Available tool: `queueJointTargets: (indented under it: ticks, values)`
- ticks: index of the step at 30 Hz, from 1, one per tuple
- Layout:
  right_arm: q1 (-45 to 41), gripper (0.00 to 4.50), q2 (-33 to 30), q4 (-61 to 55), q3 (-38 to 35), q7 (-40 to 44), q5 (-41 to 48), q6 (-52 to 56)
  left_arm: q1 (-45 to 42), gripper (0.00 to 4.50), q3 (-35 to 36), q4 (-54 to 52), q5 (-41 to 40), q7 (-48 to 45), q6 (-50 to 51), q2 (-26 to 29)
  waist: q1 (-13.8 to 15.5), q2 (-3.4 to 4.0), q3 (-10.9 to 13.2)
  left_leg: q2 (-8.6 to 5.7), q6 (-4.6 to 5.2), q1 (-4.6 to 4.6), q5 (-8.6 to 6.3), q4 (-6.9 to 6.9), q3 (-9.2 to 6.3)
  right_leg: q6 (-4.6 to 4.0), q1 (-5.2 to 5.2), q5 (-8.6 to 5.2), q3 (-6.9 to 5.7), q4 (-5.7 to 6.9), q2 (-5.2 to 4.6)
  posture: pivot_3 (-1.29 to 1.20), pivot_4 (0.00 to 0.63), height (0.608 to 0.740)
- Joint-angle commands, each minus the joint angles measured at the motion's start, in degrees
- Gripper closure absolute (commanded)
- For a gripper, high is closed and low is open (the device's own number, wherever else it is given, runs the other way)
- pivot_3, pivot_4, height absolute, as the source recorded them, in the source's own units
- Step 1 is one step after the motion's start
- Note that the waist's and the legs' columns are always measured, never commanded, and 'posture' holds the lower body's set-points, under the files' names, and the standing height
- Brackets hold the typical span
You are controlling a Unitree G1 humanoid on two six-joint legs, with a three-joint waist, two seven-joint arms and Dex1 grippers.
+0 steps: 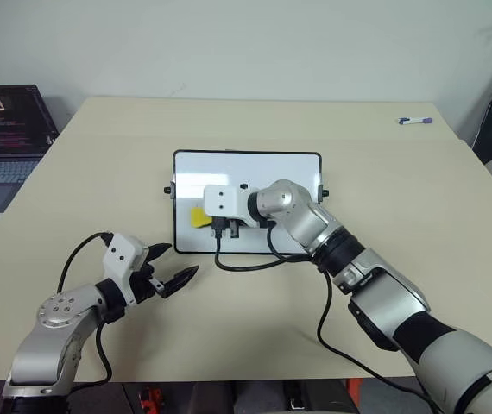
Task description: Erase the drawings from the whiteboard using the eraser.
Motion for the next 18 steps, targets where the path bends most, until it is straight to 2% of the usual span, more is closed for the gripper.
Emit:
queueJointTargets:
  ticks: [1, 5, 8, 11, 13, 18]
  values:
    - [-0.41, 3.4, -0.93, 3.72, -1.0, -2.69, -1.01, 0.87, -0.37, 0.0, 0.08, -1.74, 0.04, 0.3, -0.23, -0.01, 0.03, 0.0, 0.0, 0.0, 0.0, -0.02, 0.0, 0.0, 0.01, 0.0, 0.0, 0.0, 0.01, -0.02, -0.01, 0.0, 0.15, 0.74]
    - [0.63, 3.4, -1.82, 3.46, 0.53, 0.05, -1.44, 1.78, -0.27, 0.0, 0.03, -2.36, -0.08, 0.58, 0.07, -0.1, -0.02, 0.0, 0.0, -0.01, 0.0, -0.03, -0.01, -0.02, 0.03, -0.01, 0.01, -0.01, 0.01, -0.04, -0.03, 0.0, 0.15, 0.74]
    - [2.95, 3.4, -4.3, 0.08, 3.36, 7.35, -1.88, 3.23, -0.09, 0.0, 0.07, -2.49, -0.12, 0.73, 0.16, -0.16, 0.08, -0.01, 0.0, 0.0, 0.0, -0.03, -0.01, -0.03, 0.01, -0.01, 0.01, -0.01, -0.02, -0.05, -0.03, 0.0, 0.15, 0.74]
    - [4.37, 3.4, -5.29, -2.72, 4.46, 10.15, -1.89, 3.93, -0.03, 0.0, 0.06, -2.48, -0.2, 0.78, 0.16, -0.19, 0.0, 0.0, 0.0, -0.02, 0.0, -0.03, -0.01, -0.03, 0.03, 0.0, 0.04, -0.02, -0.03, -0.07, -0.07, 0.0, 0.15, 0.74]
    - [4.19, 3.4, -4.71, -3.09, 4.04, 8.97, -1.87, 4.01, -0.15, 0.0, -0.11, -2.36, -0.2, 0.81, 0.12, -0.22, -0.03, 0.01, 0.01, -0.02, 0.0, -0.02, -0.01, -0.03, 0.01, 0.0, 0.04, -0.02, -0.04, -0.06, -0.07, 0.0, 0.15, 0.74]
    - [-0.76, 3.4, -1.28, 2.86, -1.08, -5.55, -1.34, -0.13, -0.37, 0.0, -0.49, -2.48, -0.22, 0.93, 0.25, -0.35, -0.2, 0.09, 0.06, -0.01, 0.0, -0.01, 0.0, -0.03, 0.0, 0.0, 0.0, -0.01, -0.05, 0.0, -0.06, 0.0, 0.15, 0.74]
